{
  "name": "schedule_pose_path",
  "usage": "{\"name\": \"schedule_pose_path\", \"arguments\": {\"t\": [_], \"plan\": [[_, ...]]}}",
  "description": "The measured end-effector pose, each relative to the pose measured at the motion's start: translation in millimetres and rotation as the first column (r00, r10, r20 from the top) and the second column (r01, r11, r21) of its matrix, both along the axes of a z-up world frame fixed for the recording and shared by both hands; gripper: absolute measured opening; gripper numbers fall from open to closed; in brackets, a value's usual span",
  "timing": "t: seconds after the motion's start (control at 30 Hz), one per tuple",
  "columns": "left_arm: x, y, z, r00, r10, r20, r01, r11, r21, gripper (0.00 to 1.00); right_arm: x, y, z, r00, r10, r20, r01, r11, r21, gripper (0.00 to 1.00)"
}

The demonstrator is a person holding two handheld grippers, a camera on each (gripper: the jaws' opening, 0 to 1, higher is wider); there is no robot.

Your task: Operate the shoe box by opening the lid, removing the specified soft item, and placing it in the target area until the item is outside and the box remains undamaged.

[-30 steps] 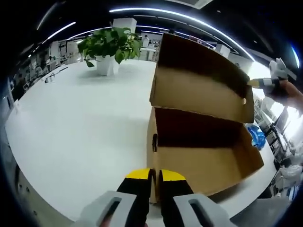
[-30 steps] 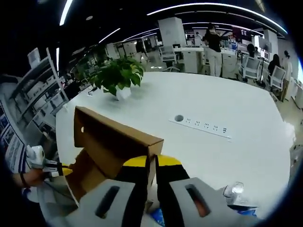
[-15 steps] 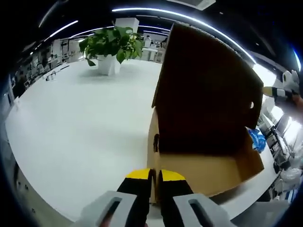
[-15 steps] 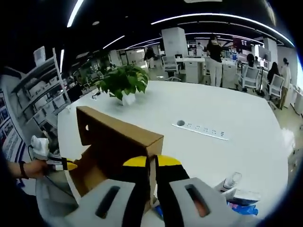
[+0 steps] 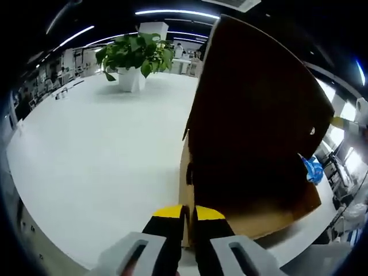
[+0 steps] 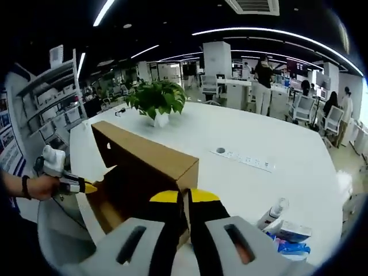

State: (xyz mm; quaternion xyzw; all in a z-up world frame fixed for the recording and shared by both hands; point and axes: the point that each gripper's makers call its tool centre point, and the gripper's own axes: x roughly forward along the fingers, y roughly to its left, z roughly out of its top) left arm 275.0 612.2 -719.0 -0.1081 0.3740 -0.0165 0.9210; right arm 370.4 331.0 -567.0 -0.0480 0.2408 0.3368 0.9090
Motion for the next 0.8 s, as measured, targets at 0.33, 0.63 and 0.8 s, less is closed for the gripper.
{"name": "schedule_pose_path", "arguments": {"t": [0.33, 0.63, 0.8], "plan": [[-1.3, -2, 0.3, 1.000, -0.004, 0.005, 0.004, 1.000, -0.004, 0.05, -20, -4, -6.7, 0.996, -0.023, 0.081, 0.025, 1.000, -0.017, 0.02], [-1.4, -1, 1.1, 1.000, -0.003, 0.009, 0.003, 1.000, -0.008, 0.05, -37, -7, -22.5, 0.991, -0.032, 0.133, 0.039, 0.998, -0.051, 0.02], [-1.0, -1, 1.2, 1.000, -0.006, 0.011, 0.006, 1.000, -0.012, 0.06, -50, -8, -32.4, 0.989, -0.033, 0.142, 0.044, 0.996, -0.076, 0.01]]}}
